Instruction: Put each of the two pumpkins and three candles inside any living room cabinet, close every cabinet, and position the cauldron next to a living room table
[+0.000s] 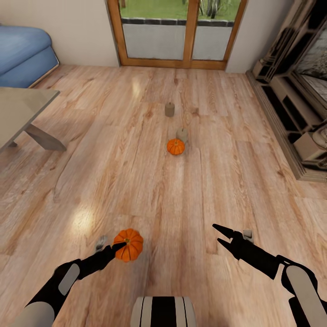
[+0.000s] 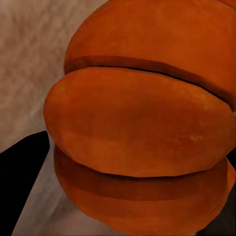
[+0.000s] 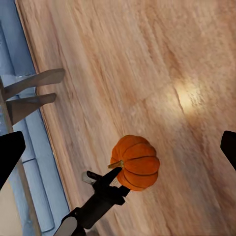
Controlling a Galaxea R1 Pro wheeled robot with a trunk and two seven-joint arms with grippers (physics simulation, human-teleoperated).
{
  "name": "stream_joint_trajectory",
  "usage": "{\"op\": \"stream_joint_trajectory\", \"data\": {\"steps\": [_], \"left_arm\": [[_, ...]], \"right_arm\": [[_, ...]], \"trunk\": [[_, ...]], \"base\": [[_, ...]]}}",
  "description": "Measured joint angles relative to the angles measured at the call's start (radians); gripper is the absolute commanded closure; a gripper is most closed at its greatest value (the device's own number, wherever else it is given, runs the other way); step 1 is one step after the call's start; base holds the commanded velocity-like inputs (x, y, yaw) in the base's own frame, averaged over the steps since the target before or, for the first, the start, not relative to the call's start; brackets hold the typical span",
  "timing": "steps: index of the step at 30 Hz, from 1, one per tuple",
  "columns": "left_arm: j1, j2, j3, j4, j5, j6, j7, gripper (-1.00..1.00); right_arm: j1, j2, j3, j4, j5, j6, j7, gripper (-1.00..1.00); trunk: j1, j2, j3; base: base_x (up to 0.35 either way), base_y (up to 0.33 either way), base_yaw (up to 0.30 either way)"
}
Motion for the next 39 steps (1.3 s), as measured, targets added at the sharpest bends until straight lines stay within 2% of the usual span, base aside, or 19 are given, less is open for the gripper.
{"op": "stream_joint_trajectory", "data": {"steps": [3, 5, 6, 11, 12, 17, 21, 23, 27, 30, 33, 36, 38, 39], "left_arm": [[0.000, 0.004, 0.000, -0.001, 0.001, 0.009, -0.027, 1.00], [0.000, 0.006, 0.000, -0.013, 0.003, 0.035, -0.065, 1.00], [0.001, 0.015, 0.001, -0.036, 0.002, 0.064, -0.097, 1.00], [0.011, 0.058, 0.001, -0.160, 0.002, 0.170, -0.177, 1.00], [0.012, 0.060, 0.003, -0.190, 0.015, 0.194, -0.184, 1.00], [0.017, 0.065, 0.005, -0.307, 0.001, 0.331, -0.194, 1.00], [0.018, 0.064, 0.003, -0.324, 0.005, 0.379, -0.196, 1.00], [0.019, 0.064, 0.002, -0.344, 0.008, 0.417, -0.196, 1.00], [0.019, 0.063, 0.000, -0.352, 0.016, 0.431, -0.196, 1.00], [0.019, 0.062, -0.003, -0.354, 0.021, 0.434, -0.198, 1.00], [0.019, 0.062, -0.003, -0.355, 0.018, 0.433, -0.198, 1.00], [0.020, 0.062, -0.003, -0.390, 0.051, 0.437, -0.207, 1.00], [0.044, 0.064, -0.004, -0.437, 0.080, 0.440, -0.228, 1.00], [0.057, 0.065, -0.005, -0.457, 0.084, 0.439, -0.233, 1.00]], "right_arm": [[0.000, 0.001, -0.001, 0.005, 0.007, -0.001, -0.001, -1.00], [0.000, 0.002, -0.001, 0.009, 0.010, -0.002, -0.004, -1.00], [0.000, 0.002, -0.002, 0.013, 0.013, -0.002, -0.006, -1.00], [0.000, 0.003, -0.003, 0.018, 0.018, -0.019, -0.009, -1.00], [0.000, 0.003, -0.004, 0.018, 0.019, -0.021, -0.009, -1.00], [0.000, 0.003, -0.001, 0.025, 0.025, -0.063, -0.010, -1.00], [0.000, 0.003, 0.001, 0.045, 0.080, -0.090, -0.013, -1.00], [0.000, 0.003, 0.003, 0.049, 0.135, -0.094, -0.013, -1.00], [0.000, 0.004, 0.023, 0.047, 0.193, -0.096, -0.013, -1.00], [0.000, 0.004, 0.035, 0.043, 0.207, -0.098, -0.013, -1.00], [0.000, 0.004, 0.038, 0.043, 0.210, -0.099, -0.012, -1.00], [0.000, 0.004, 0.039, 0.040, 0.211, -0.099, -0.012, -1.00], [0.000, 0.003, 0.040, 0.036, 0.211, -0.099, -0.012, -1.00], [0.000, 0.003, 0.040, 0.035, 0.211, -0.099, -0.012, -1.00]], "trunk": [[-0.001, 0.001, 0.012], [-0.002, 0.001, 0.019], [-0.003, 0.001, 0.023], [-0.005, 0.003, 0.043], [-0.005, 0.003, 0.047], [-0.008, 0.004, 0.066], [-0.009, 0.005, 0.081], [-0.010, 0.005, 0.089], [-0.012, 0.006, 0.104], [-0.013, 0.007, 0.116], [-0.013, 0.007, 0.116], [-0.013, 0.007, 0.116], [-0.014, 0.007, 0.116], [-0.014, 0.007, 0.116]], "base": [[0.000, 0.000, 0.000], [0.000, 0.000, 0.000], [0.000, 0.000, 0.000], [0.000, 0.000, 0.000], [0.000, 0.000, 0.000], [0.000, 0.000, 0.000], [0.000, 0.000, 0.000], [0.000, 0.000, 0.000], [0.000, 0.000, 0.000], [0.000, 0.000, 0.000], [0.000, 0.000, 0.000], [0.000, 0.000, 0.000], [0.045, 0.000, 0.000], [0.180, 0.000, 0.000]]}}
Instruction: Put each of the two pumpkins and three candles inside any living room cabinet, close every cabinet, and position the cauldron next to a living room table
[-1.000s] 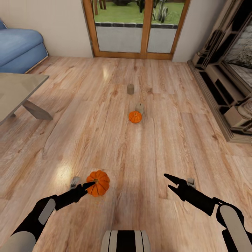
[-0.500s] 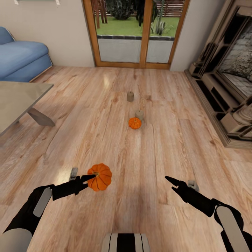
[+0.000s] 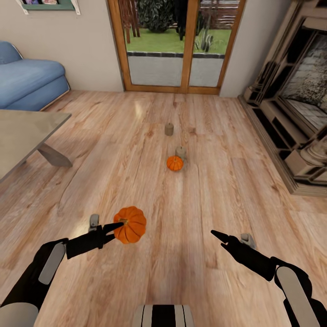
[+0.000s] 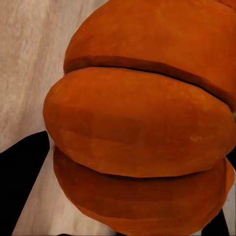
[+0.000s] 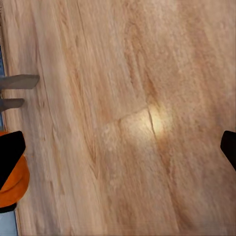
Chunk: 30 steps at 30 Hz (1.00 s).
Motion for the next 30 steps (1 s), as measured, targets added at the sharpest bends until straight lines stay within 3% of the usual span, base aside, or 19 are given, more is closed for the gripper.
{"op": "stream_joint_trajectory", "data": {"steps": [5, 10, 15, 18, 22, 30], "left_arm": [[0.024, 0.001, 0.000, -0.036, 0.004, -0.004, -0.008, 1.00], [0.026, 0.027, 0.000, -0.034, 0.004, -0.006, -0.009, 1.00], [0.026, 0.032, 0.001, -0.033, 0.003, -0.006, -0.009, 1.00], [0.026, 0.032, 0.001, -0.033, 0.002, -0.007, -0.009, 1.00], [0.027, 0.032, 0.000, -0.033, -0.002, -0.009, -0.007, 1.00], [0.026, 0.031, 0.000, -0.033, -0.004, -0.010, -0.002, 1.00]], "right_arm": [[0.000, -0.001, 0.000, -0.011, 0.000, 0.000, 0.002, -1.00], [0.000, -0.002, 0.000, -0.034, 0.001, 0.002, -0.002, -1.00], [0.000, -0.003, -0.001, -0.037, 0.001, 0.008, -0.009, -1.00], [0.000, -0.003, 0.008, -0.038, 0.001, 0.011, -0.060, -1.00], [-0.001, -0.002, 0.064, -0.038, 0.014, 0.012, -0.192, -1.00], [-0.003, -0.001, 0.073, -0.038, 0.019, 0.020, -0.224, -1.00]], "trunk": [[0.000, 0.000, 0.000], [0.000, 0.000, 0.000], [0.000, 0.000, 0.000], [0.000, 0.000, 0.000], [0.000, 0.000, 0.000], [0.000, 0.000, 0.000]], "base": [[0.282, 0.000, 0.000], [0.325, 0.000, 0.000], [0.329, 0.000, 0.000], [0.330, 0.000, 0.000], [0.325, 0.009, 0.000], [0.281, 0.051, 0.000]]}}
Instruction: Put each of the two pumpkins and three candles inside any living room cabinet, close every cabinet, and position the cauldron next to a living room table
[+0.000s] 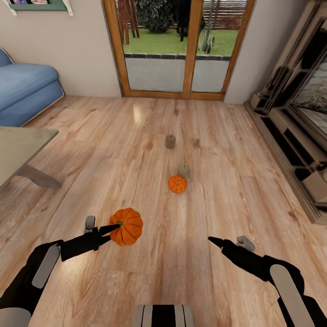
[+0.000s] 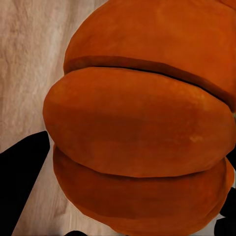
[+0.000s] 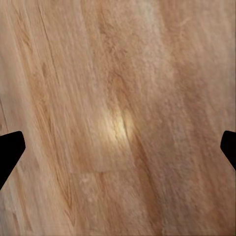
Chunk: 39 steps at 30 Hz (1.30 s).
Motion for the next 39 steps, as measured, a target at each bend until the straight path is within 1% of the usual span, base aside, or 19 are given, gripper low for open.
{"op": "stream_joint_trajectory", "data": {"steps": [3, 6, 10, 13, 22, 25, 34, 37, 39], "left_arm": [[0.000, -0.001, 0.000, 0.000, 0.012, 0.005, 0.000, 1.00], [0.000, 0.000, 0.000, 0.000, 0.011, 0.004, 0.000, 1.00], [0.000, -0.001, 0.000, 0.000, 0.010, 0.004, 0.001, 1.00], [0.000, 0.000, 0.000, 0.001, 0.011, 0.004, 0.002, 1.00], [0.000, -0.004, 0.005, -0.003, 0.006, 0.002, 0.004, 1.00], [0.000, -0.001, 0.007, -0.009, 0.014, 0.005, 0.005, 1.00], [-0.003, 0.001, 0.005, -0.008, 0.018, 0.008, 0.003, 1.00], [-0.004, 0.005, 0.004, -0.011, 0.018, 0.008, 0.003, 1.00], [-0.004, 0.007, 0.003, -0.008, 0.018, 0.008, 0.003, 1.00]], "right_arm": [[-0.003, 0.001, 0.000, -0.001, 0.001, 0.001, -0.025, -1.00], [-0.005, 0.001, 0.001, -0.001, 0.001, 0.002, -0.032, -1.00], [-0.012, 0.001, 0.033, -0.001, 0.000, 0.002, -0.034, -1.00], [-0.019, 0.001, 0.041, 0.000, -0.001, 0.003, -0.035, -1.00], [-0.022, 0.000, 0.043, 0.000, -0.001, 0.002, -0.035, -1.00], [-0.022, 0.000, 0.043, 0.000, -0.002, 0.001, -0.035, -1.00], [-0.022, 0.001, 0.048, 0.000, -0.002, 0.000, -0.035, -1.00], [-0.026, 0.001, 0.076, 0.000, -0.001, -0.001, -0.038, -1.00], [-0.035, 0.001, 0.103, 0.000, 0.000, -0.002, -0.060, -1.00]], "trunk": [[0.000, 0.000, 0.000], [0.000, 0.000, 0.000], [0.000, 0.000, 0.000], [0.000, 0.000, 0.000], [0.000, 0.000, 0.000], [0.000, 0.000, 0.000], [-0.004, 0.002, 0.035], [-0.005, 0.003, 0.046], [-0.006, 0.003, 0.054]], "base": [[0.114, 0.004, 0.000], [0.033, 0.001, 0.000], [0.088, 0.042, 0.000], [0.138, 0.050, 0.000], [0.016, 0.005, 0.000], [0.000, 0.000, 0.000], [0.000, 0.000, 0.000], [0.000, 0.000, 0.000], [0.000, 0.000, 0.000]]}}
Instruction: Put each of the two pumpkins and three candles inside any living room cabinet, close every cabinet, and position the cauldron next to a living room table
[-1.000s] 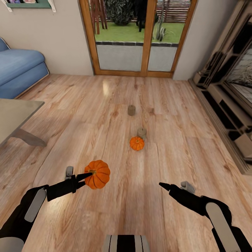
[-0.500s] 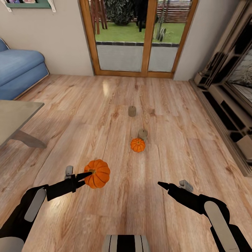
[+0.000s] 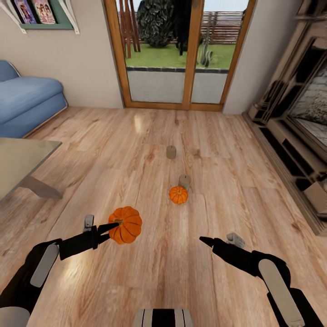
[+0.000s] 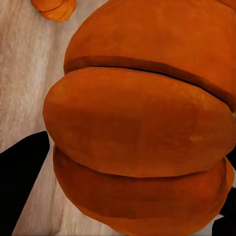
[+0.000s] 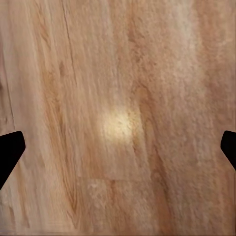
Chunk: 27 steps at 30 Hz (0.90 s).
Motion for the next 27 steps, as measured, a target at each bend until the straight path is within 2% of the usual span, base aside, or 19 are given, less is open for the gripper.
{"op": "stream_joint_trajectory", "data": {"steps": [5, 8, 15, 22, 27], "left_arm": [[0.000, 0.003, 0.000, 0.006, -0.002, 0.000, 0.000, 1.00], [0.000, 0.006, 0.000, 0.007, -0.003, 0.000, 0.000, 1.00], [0.000, 0.016, 0.000, 0.013, -0.002, 0.000, 0.000, 1.00], [0.000, 0.019, -0.002, 0.010, -0.003, -0.001, -0.001, 1.00], [0.000, 0.021, -0.001, 0.016, -0.002, -0.001, -0.001, 1.00]], "right_arm": [[-0.034, 0.002, 0.088, 0.001, 0.000, -0.010, -0.142, -1.00], [-0.041, 0.002, 0.115, 0.001, 0.001, -0.027, -0.178, -1.00], [-0.043, 0.001, 0.125, 0.006, 0.001, -0.047, -0.200, -1.00], [-0.043, 0.001, 0.125, 0.004, -0.001, -0.046, -0.190, -1.00], [-0.043, 0.001, 0.124, 0.002, -0.001, -0.048, -0.188, -1.00]], "trunk": [[-0.002, 0.001, 0.019], [-0.004, 0.002, 0.031], [-0.007, 0.004, 0.058], [-0.007, 0.004, 0.058], [-0.007, 0.004, 0.058]], "base": [[0.000, 0.000, 0.000], [0.000, 0.000, 0.000], [0.000, 0.000, 0.000], [0.002, 0.000, 0.000], [0.224, 0.073, 0.000]]}}
